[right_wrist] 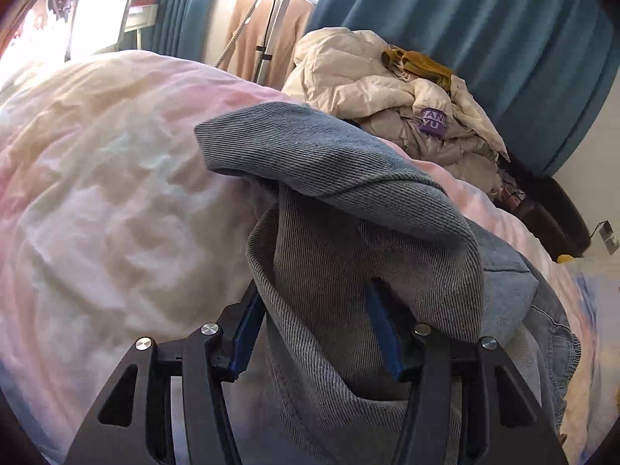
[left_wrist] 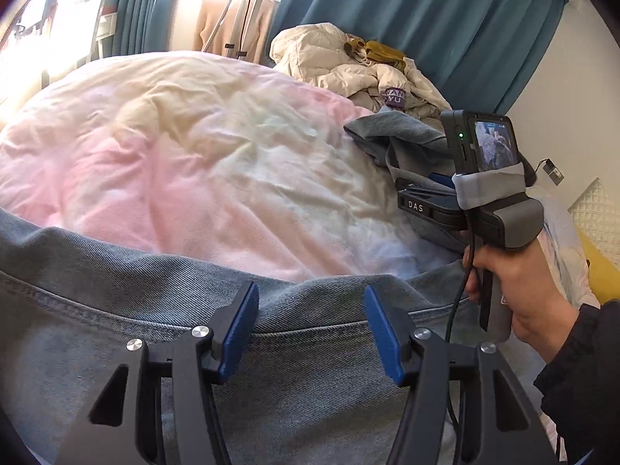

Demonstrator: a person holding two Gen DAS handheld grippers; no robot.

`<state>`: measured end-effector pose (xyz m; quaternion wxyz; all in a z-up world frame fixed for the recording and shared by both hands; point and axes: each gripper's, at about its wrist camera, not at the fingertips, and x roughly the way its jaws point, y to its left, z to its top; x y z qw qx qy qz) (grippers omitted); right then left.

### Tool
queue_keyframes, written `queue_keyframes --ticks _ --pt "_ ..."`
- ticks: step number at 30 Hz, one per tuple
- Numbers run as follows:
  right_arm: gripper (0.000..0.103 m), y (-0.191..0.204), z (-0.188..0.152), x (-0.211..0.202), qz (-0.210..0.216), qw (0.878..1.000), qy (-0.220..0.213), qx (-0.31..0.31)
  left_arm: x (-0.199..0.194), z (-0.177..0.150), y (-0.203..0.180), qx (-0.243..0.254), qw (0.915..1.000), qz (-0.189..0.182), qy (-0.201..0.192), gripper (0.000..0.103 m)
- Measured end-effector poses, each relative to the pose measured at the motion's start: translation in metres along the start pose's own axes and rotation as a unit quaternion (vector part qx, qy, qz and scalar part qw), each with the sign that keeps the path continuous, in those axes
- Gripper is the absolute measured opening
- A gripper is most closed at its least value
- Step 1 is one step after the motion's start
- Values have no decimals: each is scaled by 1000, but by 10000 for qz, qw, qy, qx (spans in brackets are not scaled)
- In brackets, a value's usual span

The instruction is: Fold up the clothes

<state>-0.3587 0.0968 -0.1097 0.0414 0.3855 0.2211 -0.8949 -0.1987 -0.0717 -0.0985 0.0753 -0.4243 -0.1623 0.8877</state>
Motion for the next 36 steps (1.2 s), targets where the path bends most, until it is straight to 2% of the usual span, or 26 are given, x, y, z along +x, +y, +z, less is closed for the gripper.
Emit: queue_keyframes --ticks 1,2,3,5,9,13,17,21,27,31,34,36 --pt "48 0 -1 2 -102 9999 27 -56 3 0 3 -64 10000 -43 37 58" --pt "35 -2 -1 1 -154 9999 53 -29 6 0 5 -128 9999 -90 72 58" --pt "11 -4 -1 -1 -205 9998 78 -3 7 0 7 -185 9997 -137 87 58" --pt "8 -15 1 -10 -201 9996 38 180 6 -1 8 -233 9995 -191 53 58" --pt "7 -60 7 -53 -23 9958 -413 812 2 -3 6 -234 9995 -209 -22 58" --pt "7 -123 8 -100 185 9834 -817 1607 -1 -4 -2 -91 9998 -133 -83 58" --pt "7 -199 -9 -135 359 9606 -1059 2544 -4 -6 -10 99 9998 -85 -153 58" --pt "7 -269 -50 -153 508 9283 -1152 3499 -6 -8 -17 258 9995 -42 -199 58" --pt "7 -327 -139 -130 441 8889 -783 4492 4 -12 -23 334 9994 -26 -98 58" --pt "7 -333 -192 -95 310 8748 -381 4819 12 -13 -21 214 9998 -56 22 58" --pt "8 -334 -225 -69 453 8518 -219 5214 15 -12 -19 109 9999 -103 42 58" --pt "10 -333 -240 -55 504 8408 -165 5388 17 -12 -19 83 9999 -135 46 58"
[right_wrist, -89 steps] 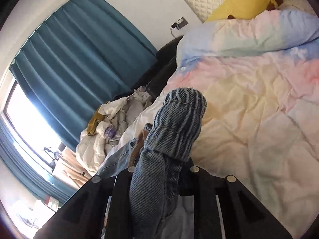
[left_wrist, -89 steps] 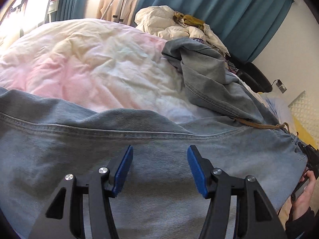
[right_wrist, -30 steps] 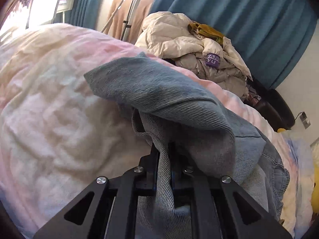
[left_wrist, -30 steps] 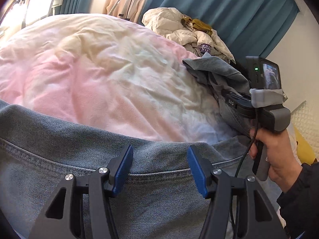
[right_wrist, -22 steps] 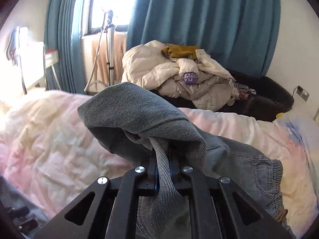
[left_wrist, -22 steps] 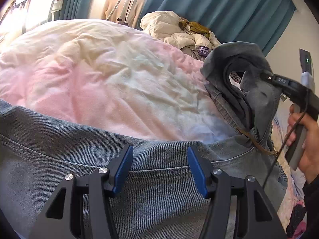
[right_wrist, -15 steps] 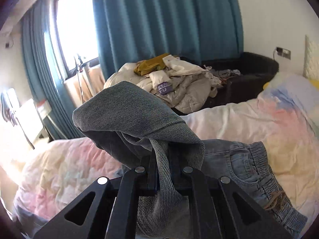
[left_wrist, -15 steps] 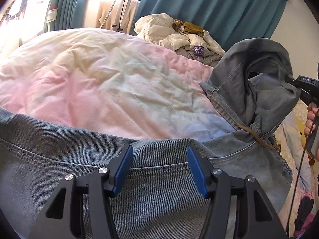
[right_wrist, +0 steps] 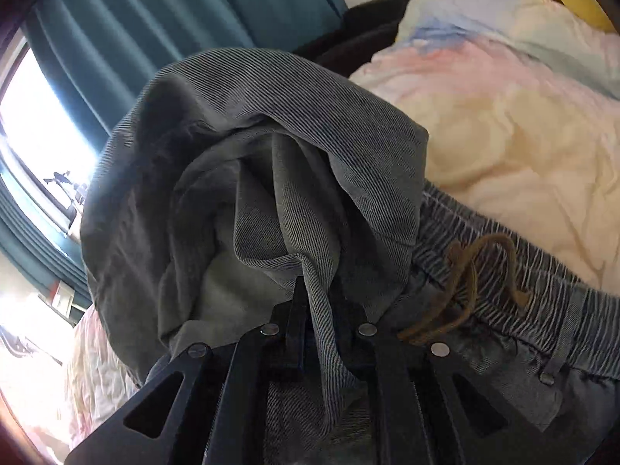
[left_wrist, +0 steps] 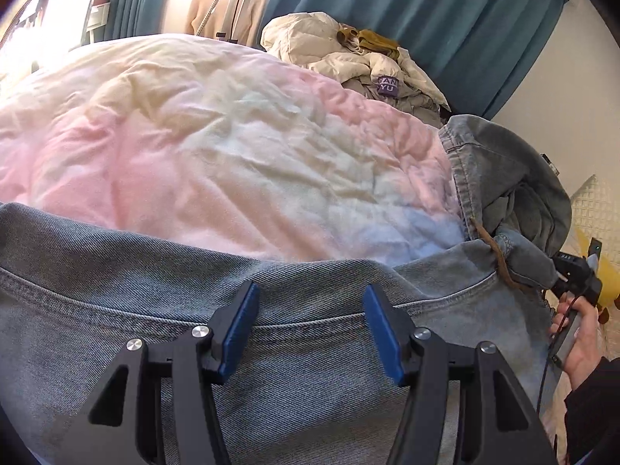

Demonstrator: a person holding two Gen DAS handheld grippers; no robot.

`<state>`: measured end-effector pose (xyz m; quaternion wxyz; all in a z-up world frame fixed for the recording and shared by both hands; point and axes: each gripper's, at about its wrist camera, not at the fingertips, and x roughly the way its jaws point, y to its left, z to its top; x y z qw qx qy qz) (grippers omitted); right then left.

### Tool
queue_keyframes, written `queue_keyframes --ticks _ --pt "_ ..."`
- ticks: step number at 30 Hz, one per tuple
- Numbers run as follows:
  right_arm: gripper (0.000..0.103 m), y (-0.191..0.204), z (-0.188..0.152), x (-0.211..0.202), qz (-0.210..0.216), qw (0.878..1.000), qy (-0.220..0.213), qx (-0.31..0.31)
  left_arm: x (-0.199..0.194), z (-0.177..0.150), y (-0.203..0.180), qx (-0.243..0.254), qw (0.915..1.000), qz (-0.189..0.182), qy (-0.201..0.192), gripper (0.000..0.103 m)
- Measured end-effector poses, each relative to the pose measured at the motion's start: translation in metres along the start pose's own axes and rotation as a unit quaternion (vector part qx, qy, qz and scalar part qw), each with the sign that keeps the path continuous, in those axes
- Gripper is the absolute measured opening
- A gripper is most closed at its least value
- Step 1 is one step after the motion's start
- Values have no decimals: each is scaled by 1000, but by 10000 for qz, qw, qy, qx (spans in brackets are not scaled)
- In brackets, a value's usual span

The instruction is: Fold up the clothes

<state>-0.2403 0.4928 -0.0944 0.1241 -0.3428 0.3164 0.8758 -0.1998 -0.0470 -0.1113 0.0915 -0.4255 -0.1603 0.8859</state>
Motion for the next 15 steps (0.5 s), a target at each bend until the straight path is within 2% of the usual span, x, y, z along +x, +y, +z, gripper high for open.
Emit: queue_keyframes --ticks 5,8,9,10,15 --pt "17 -11 -6 2 150 9995 105 276 4 1 -4 60 10000 2 35 58" --pt "30 -10 -11 -12 252 9985 167 467 3 -1 -9 136 9999 -80 29 58" --pt "36 -6 -15 -19 270 9986 162 434 1 -1 -10 163 9998 -146 22 58" --pt "37 -1 -18 -26 281 9988 159 367 0 -2 -12 191 9996 -216 14 58" --pt "37 37 -43 -69 153 9989 139 -418 -7 -8 -27 552 9981 -264 -23 58"
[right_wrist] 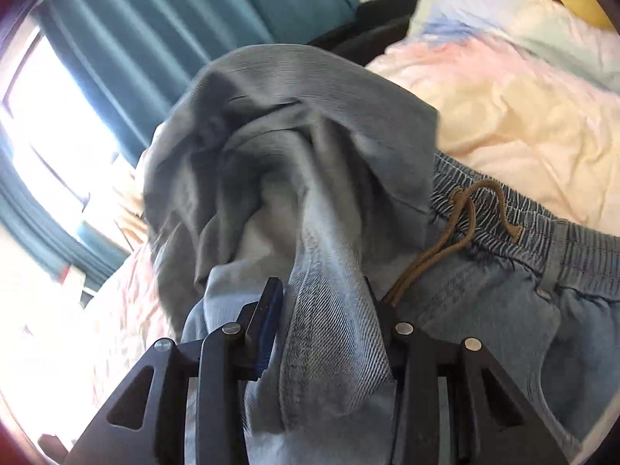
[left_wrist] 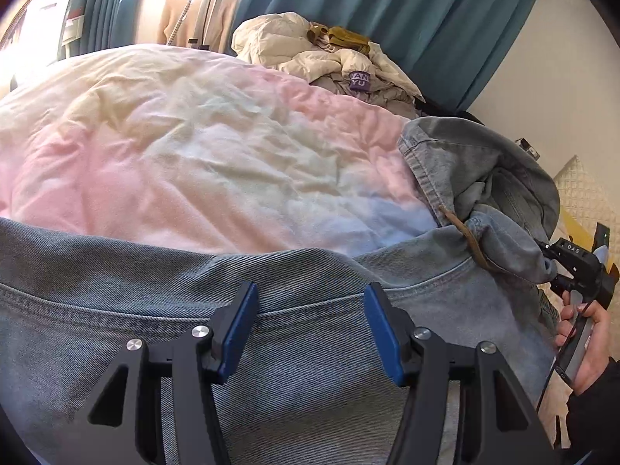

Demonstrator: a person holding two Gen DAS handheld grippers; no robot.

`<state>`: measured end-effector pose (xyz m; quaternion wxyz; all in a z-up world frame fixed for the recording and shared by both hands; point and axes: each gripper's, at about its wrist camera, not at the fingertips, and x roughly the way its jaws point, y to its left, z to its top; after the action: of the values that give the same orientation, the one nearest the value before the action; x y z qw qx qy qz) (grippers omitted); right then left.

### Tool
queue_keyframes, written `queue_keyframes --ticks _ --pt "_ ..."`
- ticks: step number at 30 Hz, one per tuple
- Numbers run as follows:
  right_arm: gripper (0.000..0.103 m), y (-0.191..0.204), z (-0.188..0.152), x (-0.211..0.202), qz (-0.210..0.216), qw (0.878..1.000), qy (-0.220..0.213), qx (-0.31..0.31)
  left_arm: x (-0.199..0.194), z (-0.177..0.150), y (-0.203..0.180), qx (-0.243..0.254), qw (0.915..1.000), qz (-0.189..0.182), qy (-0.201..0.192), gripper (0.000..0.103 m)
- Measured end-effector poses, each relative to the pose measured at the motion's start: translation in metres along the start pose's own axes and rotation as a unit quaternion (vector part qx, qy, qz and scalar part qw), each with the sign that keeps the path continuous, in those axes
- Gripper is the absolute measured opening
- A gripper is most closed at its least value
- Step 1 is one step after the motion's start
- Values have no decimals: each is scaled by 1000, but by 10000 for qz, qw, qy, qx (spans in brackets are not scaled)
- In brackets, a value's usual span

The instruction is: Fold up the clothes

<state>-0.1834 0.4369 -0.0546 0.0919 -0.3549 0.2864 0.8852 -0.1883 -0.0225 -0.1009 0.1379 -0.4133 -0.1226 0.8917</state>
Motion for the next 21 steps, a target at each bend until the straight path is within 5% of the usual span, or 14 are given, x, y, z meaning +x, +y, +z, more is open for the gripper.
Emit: queue_keyframes --ticks 6,12,16,21 --pt "38 38 -36 -44 -99 9993 84 -358 -9 -5 -6 61 9998 -159 41 58" --pt "42 28 -58 -69 -747 9972 66 3 -16 -10 -13 99 9996 -280 17 58" --pt "42 12 -66 -86 -611 9963 -104 598 -17 -14 -20 193 9994 -293 68 58" --pt "42 6 -56 -82 -406 9968 -426 532 -14 -14 -32 186 9991 -327 192 58"
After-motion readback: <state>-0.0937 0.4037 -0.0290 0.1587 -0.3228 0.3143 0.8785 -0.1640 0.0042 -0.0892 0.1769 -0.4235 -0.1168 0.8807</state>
